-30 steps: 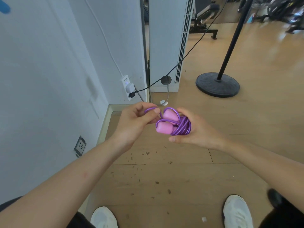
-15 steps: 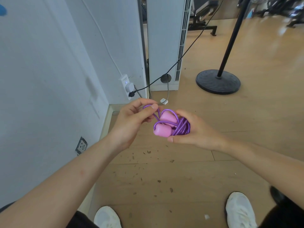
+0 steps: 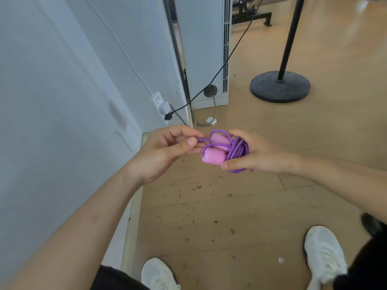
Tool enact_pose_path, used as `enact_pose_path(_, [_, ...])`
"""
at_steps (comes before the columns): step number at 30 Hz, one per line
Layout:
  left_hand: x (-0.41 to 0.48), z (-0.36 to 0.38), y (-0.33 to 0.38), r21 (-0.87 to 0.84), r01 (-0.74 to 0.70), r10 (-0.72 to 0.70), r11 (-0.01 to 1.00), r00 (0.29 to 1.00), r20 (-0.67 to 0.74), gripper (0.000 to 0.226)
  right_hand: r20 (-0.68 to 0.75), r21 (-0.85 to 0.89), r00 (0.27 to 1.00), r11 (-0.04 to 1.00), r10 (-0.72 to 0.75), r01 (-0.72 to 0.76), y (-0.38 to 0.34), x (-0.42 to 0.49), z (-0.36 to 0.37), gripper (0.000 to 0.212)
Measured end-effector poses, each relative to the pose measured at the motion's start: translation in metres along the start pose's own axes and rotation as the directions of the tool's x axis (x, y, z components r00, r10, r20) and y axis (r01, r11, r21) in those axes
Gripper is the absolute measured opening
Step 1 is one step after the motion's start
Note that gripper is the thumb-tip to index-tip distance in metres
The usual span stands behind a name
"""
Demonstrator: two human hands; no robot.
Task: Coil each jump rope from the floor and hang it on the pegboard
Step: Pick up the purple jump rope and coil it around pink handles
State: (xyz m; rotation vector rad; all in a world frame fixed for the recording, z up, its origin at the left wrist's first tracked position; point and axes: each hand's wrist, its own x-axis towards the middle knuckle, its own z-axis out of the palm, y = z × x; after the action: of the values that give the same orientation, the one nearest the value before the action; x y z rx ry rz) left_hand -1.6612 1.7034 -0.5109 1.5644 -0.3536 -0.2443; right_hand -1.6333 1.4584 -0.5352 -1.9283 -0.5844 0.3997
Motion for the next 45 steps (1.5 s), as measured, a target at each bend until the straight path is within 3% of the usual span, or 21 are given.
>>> enact_pose_path(6, [-0.003,0.003,0.001,0.332,0.000,0.027,0.943,0.997,-0.078,0.014,-0.045,-0.214,0.998,0.976,-0.040,0.029,0.006,-0.001,0.005,0.045])
enact_pose_path(14, [-0.003,0.002,0.001,0.586,-0.058,0.081,0.808,0.997,-0.012,0.017,-0.004,-0.262,0.999,0.965,-0.032,0.030,0.013,-0.001,0.012,0.061])
enact_pose_path(21, [-0.004,0.000,0.007,0.474,0.025,-0.065,0.880,0.996,0.068,0.011,0.083,-0.192,0.996,0.980,-0.034,0.049,0.009,0.000,0.014,0.045])
enact_pose_path(33, [-0.008,0.007,0.006,0.461,-0.018,-0.087,0.887,0.975,0.206,0.012,0.159,-0.142,0.986,0.988,-0.041,0.064,0.000,-0.002,0.015,0.052])
enact_pose_path(38, [-0.009,-0.002,0.007,0.462,-0.028,-0.056,0.887,0.984,0.168,0.013,0.149,-0.086,0.989,0.996,0.006,0.007,0.003,-0.001,0.014,0.042])
enact_pose_path(45, [-0.009,-0.014,0.001,0.559,-0.020,-0.046,0.829,0.994,0.104,0.017,0.076,-0.208,0.997,0.977,-0.025,0.041,0.002,-0.006,0.014,0.053])
